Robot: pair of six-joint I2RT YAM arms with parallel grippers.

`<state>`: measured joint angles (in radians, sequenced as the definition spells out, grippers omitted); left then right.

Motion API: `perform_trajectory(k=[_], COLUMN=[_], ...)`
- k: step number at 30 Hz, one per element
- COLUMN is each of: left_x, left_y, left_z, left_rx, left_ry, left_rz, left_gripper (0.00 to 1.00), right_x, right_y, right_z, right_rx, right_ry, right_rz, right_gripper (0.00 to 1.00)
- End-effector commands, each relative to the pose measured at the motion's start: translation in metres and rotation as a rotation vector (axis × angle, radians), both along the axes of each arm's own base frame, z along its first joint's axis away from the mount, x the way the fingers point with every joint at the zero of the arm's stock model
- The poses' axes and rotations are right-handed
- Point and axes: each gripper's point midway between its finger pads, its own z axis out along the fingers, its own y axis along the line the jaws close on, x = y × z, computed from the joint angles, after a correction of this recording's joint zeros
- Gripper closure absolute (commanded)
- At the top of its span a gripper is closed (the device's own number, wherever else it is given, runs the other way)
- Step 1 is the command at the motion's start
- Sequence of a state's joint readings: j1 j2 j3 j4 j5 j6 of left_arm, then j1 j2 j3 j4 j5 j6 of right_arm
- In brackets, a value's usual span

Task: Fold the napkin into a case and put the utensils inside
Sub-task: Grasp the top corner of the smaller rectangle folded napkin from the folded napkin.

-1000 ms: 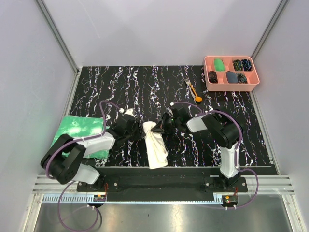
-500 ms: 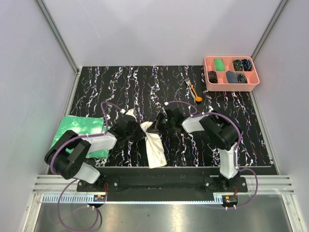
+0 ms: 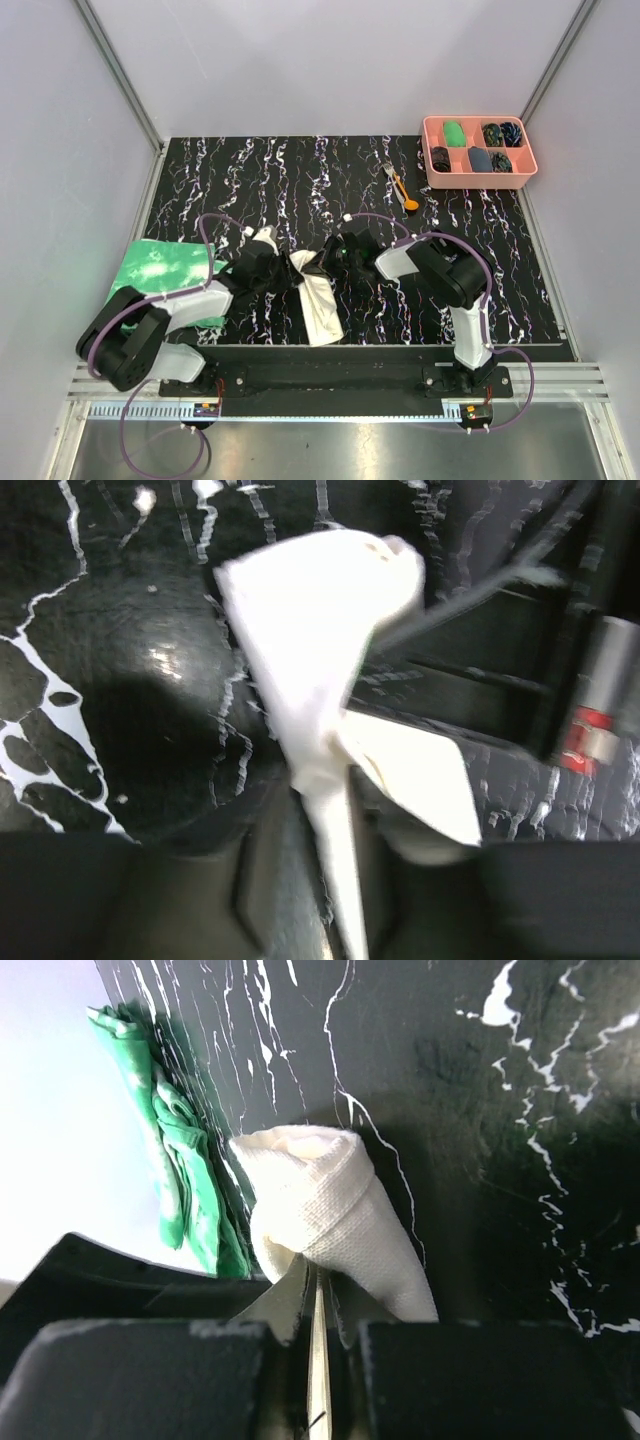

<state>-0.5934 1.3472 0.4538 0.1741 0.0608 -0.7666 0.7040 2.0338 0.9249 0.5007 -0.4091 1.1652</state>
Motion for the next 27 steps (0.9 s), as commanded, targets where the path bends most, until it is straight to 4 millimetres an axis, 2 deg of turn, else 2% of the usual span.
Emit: perform_trajectory(k=[1, 3, 4, 5, 12, 13, 16, 19, 20, 22, 23, 24, 25, 26, 27], left_x=[0.006, 0.008, 0.008, 0.010, 0.009, 0.008, 0.007, 0.003, 0.003, 0.001, 0.001, 0.000, -0.001, -0.002, -0.001], left_y=[-0.012, -0.016, -0.016, -0.019, -0.019, -0.018, -0.013, -0.010, -0.009, -0.007, -0.006, -0.005, -0.005, -0.006, -0.006], left_z=[0.034, 0.038, 0.036, 0.033, 0.008, 0.004, -0.008, -0.015, -0.015, -0.016, -0.014, -0.015, -0.016, -0.017, -0.017], left_rx=[-0.049, -0.060, -0.055, -0.045, -0.011, -0.003, 0.025, 0.038, 0.034, 0.036, 0.035, 0.040, 0.040, 0.039, 0.037], left_ry=[-0.056, -0.061, -0.054, -0.041, 0.023, 0.031, 0.051, 0.062, 0.057, 0.056, 0.051, 0.051, 0.055, 0.058, 0.057], left_rz=[-0.038, -0.051, -0.055, -0.060, -0.064, -0.063, -0.054, -0.050, -0.048, -0.050, -0.049, -0.050, -0.049, -0.053, -0.052], left_gripper=[0.52, 0.48, 0.43, 0.42, 0.46, 0.47, 0.49, 0.56, 0.60, 0.69, 0.73, 0.78, 0.81, 0.83, 0.85], right_x=[0.001, 0.001, 0.000, -0.001, 0.002, 0.002, 0.002, 0.002, 0.000, 0.003, 0.000, 0.004, 0.006, 0.004, 0.005], right_y=[-0.018, -0.018, -0.019, -0.019, -0.017, -0.017, -0.015, -0.012, -0.014, -0.016, -0.021, -0.019, -0.019, -0.025, -0.027], right_z=[-0.027, -0.024, -0.023, -0.021, -0.006, -0.005, -0.001, 0.004, 0.003, 0.016, 0.014, 0.029, 0.036, 0.035, 0.045], right_rx=[-0.126, -0.131, -0.131, -0.131, -0.120, -0.124, -0.125, -0.120, -0.137, -0.158, -0.198, -0.199, -0.203, -0.236, -0.239], right_ry=[-0.015, -0.021, -0.020, -0.023, -0.048, -0.051, -0.060, -0.073, -0.067, -0.122, -0.112, -0.167, -0.187, -0.175, -0.207], right_rz=[-0.067, -0.063, -0.060, -0.059, -0.049, -0.051, -0.033, -0.015, -0.009, 0.012, 0.027, 0.049, 0.057, 0.065, 0.072], right_gripper=[0.93, 0.91, 0.90, 0.90, 0.87, 0.84, 0.81, 0.76, 0.71, 0.64, 0.60, 0.54, 0.51, 0.49, 0.46])
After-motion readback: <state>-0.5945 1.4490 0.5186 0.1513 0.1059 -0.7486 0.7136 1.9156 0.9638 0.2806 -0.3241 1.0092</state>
